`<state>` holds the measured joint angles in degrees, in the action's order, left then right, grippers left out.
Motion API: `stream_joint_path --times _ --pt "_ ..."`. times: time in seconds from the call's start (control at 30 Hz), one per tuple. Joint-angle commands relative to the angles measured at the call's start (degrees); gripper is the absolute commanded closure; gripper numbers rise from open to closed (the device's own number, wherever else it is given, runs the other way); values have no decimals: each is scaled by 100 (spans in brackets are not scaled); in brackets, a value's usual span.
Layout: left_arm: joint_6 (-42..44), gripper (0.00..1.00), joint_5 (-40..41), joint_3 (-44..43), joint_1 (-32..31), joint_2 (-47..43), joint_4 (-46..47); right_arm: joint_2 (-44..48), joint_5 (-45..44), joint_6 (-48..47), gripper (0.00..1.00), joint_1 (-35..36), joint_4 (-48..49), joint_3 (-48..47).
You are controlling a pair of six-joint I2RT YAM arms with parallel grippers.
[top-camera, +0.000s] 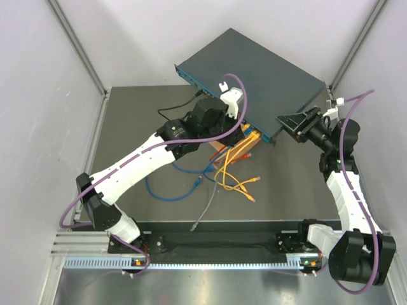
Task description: Insert the plug into the switch port
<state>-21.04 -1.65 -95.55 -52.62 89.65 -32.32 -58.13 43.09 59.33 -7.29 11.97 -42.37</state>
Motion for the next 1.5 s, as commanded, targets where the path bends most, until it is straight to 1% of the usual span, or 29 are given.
stream_joint_path --times 0.0,0.33,0.5,0.73,1.1,1.4,1.47 --pt "-50 100 -177 -368 50 97 498 74 41 -282 100 149 438 27" --pt "-85 100 -371 -351 41 62 656 56 59 -273 100 184 526 62" --pt "-67 100 -266 -105 33 -105 770 56 77 -273 100 184 517 62" --pt "-32 100 -213 1 33 -219 858 74 85 -255 100 184 535 80" --pt "-50 100 112 370 138 -140 964 109 121 -211 100 184 579 115" --pt "-85 100 112 335 182 -123 1096 109 121 -150 100 193 640 185" --pt "-93 100 -1 291 182 -149 1113 126 121 -159 100 184 640 194"
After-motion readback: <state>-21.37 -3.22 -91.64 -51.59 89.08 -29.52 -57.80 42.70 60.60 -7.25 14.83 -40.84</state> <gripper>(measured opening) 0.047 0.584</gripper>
